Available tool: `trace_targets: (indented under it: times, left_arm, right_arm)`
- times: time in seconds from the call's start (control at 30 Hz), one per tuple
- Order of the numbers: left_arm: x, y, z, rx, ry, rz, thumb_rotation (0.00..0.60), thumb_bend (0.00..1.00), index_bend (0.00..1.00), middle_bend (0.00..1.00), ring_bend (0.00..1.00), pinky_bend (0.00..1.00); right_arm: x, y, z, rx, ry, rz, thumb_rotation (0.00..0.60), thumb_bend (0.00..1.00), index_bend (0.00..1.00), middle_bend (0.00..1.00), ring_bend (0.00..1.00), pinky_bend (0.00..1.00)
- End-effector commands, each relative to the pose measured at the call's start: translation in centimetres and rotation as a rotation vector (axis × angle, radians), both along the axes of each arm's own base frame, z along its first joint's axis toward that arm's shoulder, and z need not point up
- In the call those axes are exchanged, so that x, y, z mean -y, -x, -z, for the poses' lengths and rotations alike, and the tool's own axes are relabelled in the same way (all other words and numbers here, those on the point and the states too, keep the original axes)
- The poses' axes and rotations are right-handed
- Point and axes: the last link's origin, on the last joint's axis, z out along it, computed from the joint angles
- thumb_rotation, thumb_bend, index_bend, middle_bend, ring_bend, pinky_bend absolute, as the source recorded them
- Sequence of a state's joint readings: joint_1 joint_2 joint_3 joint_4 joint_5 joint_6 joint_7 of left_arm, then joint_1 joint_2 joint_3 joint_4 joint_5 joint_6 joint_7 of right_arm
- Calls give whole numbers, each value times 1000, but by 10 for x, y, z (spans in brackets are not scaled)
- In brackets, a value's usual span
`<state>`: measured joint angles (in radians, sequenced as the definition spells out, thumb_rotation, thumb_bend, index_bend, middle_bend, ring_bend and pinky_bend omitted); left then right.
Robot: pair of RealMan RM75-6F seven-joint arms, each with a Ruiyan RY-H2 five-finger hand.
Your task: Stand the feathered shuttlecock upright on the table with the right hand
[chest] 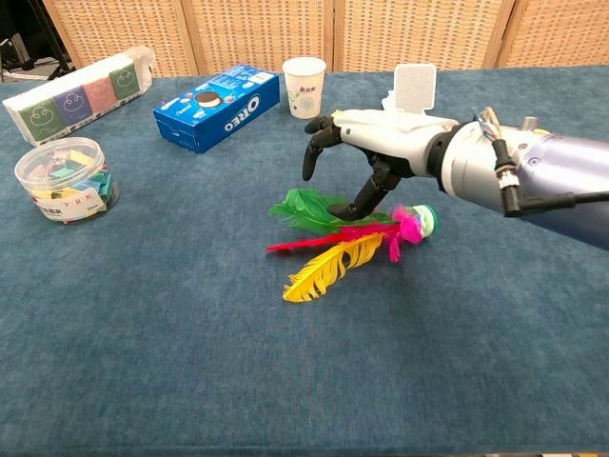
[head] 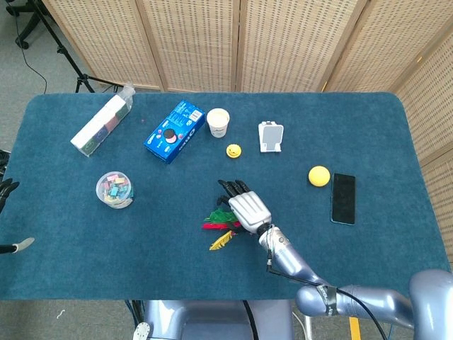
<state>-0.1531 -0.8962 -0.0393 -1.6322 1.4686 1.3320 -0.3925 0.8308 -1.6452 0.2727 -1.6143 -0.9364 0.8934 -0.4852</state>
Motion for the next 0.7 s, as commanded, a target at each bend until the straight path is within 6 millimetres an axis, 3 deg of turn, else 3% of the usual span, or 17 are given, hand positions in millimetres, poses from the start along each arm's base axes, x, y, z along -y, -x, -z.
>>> trace_targets:
  times: [0.03, 0.27, 0.7]
  left_arm:
    - [0, 1, 0, 1, 4, -1, 600, 0, 0, 0, 0, 0]
    - [-2, 2, -2, 9, 6, -5, 600, 0, 0, 0, 0, 0]
    - [-2, 4, -5, 23, 6, -8, 600, 0, 0, 0, 0, 0]
  right_arm:
    - [1, -2, 3, -12, 0, -1, 600, 421, 308, 0, 0, 0]
    - [0, -6, 12, -25, -17, -1, 600, 455, 354, 0, 0, 0]
    - [3, -6, 22, -56, 12, -9, 600, 555, 578, 25, 0, 0]
